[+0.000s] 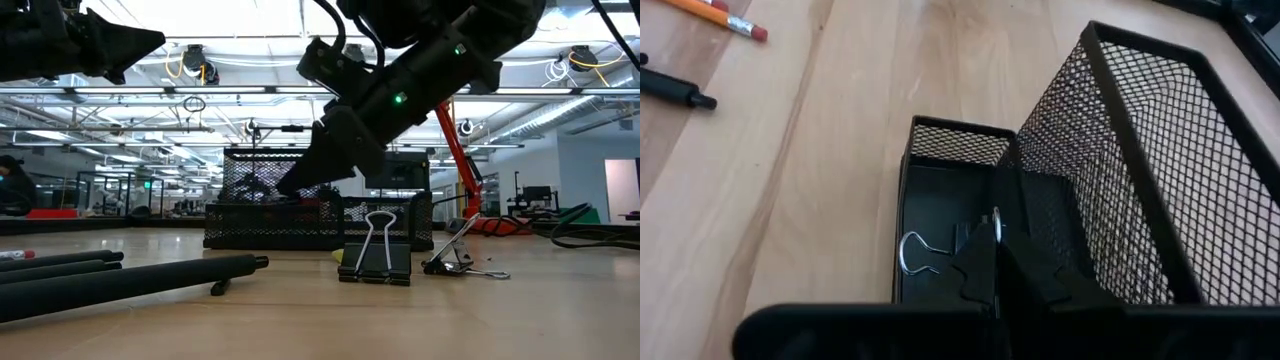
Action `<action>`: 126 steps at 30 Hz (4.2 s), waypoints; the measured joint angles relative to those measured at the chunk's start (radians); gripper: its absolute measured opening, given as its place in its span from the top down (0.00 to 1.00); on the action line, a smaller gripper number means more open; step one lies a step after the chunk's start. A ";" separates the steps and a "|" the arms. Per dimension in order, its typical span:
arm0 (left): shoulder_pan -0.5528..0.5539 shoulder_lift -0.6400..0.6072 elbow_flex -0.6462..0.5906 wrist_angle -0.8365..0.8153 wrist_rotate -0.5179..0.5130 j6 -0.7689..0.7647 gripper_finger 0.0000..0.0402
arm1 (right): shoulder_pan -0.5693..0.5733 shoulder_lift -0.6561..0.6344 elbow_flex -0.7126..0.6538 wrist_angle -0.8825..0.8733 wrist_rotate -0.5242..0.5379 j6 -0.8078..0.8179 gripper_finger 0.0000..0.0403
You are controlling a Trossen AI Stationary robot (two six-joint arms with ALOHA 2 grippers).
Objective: Pick and place office supplies into organizer
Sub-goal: Put the black binder clip into the mesh desk organizer
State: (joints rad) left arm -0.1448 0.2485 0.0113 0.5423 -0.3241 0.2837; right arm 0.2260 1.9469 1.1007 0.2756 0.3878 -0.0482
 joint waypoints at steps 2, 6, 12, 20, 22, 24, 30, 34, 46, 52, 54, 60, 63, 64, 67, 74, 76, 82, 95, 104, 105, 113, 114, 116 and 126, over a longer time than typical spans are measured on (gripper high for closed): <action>0.000 0.000 0.000 0.000 0.000 0.000 0.94 | 0.000 0.000 0.000 -0.002 0.000 0.002 1.00; 0.000 0.000 0.000 0.000 0.000 0.001 0.94 | 0.000 0.000 0.000 -0.007 0.000 -0.005 1.00; 0.000 0.000 0.000 0.000 0.000 0.001 0.94 | 0.000 0.000 0.000 -0.012 0.000 -0.013 0.99; 0.000 0.000 0.000 0.000 0.000 0.001 0.94 | 0.000 0.000 0.000 -0.019 0.000 -0.024 0.99; 0.000 0.000 0.000 0.000 0.000 0.001 0.94 | 0.000 0.000 0.000 -0.019 -0.001 -0.019 0.98; 0.000 0.000 0.000 0.000 0.000 0.001 0.94 | 0.000 0.000 0.000 -0.019 0.000 -0.005 0.96; 0.000 0.000 0.000 0.000 0.000 0.002 0.94 | 0.000 0.000 0.000 -0.019 0.000 0.010 0.91; 0.000 0.000 0.000 0.000 0.000 0.002 0.94 | 0.000 0.000 0.000 -0.018 0.000 0.006 0.89; 0.000 0.000 0.000 0.000 0.000 0.006 0.94 | 0.059 -0.091 0.000 0.012 0.003 -0.048 0.87; 0.000 0.000 0.000 0.000 0.000 0.028 0.94 | 0.170 -0.182 0.000 -0.025 0.000 -0.061 0.85; 0.000 0.000 0.000 0.001 0.000 0.027 0.94 | 0.207 -0.192 0.001 -0.053 -0.001 -0.033 0.84; 0.000 0.000 0.000 0.000 0.000 0.022 0.94 | 0.299 -0.191 -0.006 -0.205 -0.002 0.027 0.83; 0.000 0.000 0.000 0.000 0.000 0.022 0.94 | 0.336 -0.190 -0.051 -0.228 -0.003 0.028 0.82; 0.000 0.000 0.000 0.000 0.000 0.022 0.94 | 0.348 -0.190 -0.069 -0.228 -0.003 0.018 0.82; 0.000 0.000 0.000 0.000 0.000 0.022 0.94 | 0.369 -0.190 -0.118 -0.223 0.003 -0.032 0.82; 0.000 0.000 0.000 0.000 0.000 0.023 0.94 | 0.370 -0.191 -0.161 -0.132 -0.002 -0.018 0.82; 0.000 0.000 0.000 0.000 0.000 0.023 0.94 | 0.373 -0.191 -0.161 -0.138 -0.025 -0.016 0.82; 0.000 0.000 0.000 -0.006 0.000 0.023 0.94 | 0.395 -0.191 -0.162 -0.149 -0.023 0.060 0.81; 0.000 0.000 0.000 -0.023 0.000 0.056 0.94 | 0.398 -0.190 -0.185 -0.211 -0.020 0.115 0.62; 0.000 0.000 0.000 -0.023 0.000 0.062 0.94 | 0.397 -0.190 -0.271 -0.107 0.060 0.100 0.64; 0.000 0.000 0.000 -0.023 0.000 0.062 0.94 | 0.397 -0.190 -0.275 -0.091 0.059 0.088 0.64; 0.000 0.000 0.000 -0.023 0.000 0.055 0.94 | 0.397 -0.190 -0.283 0.007 0.027 0.005 0.67; 0.000 0.000 0.000 -0.023 0.000 0.055 0.94 | 0.397 -0.190 -0.283 0.006 0.027 0.006 0.67; 0.000 0.000 0.000 -0.023 0.000 0.055 0.94 | 0.397 -0.180 -0.283 0.009 0.026 0.009 0.67; 0.000 0.000 0.000 -0.023 -0.001 0.054 0.94 | 0.381 -0.108 -0.283 0.098 0.029 -0.050 0.67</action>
State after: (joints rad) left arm -0.1445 0.2483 0.0113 0.5194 -0.3247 0.3373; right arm 0.6067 1.8389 0.8180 0.3733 0.4167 -0.0984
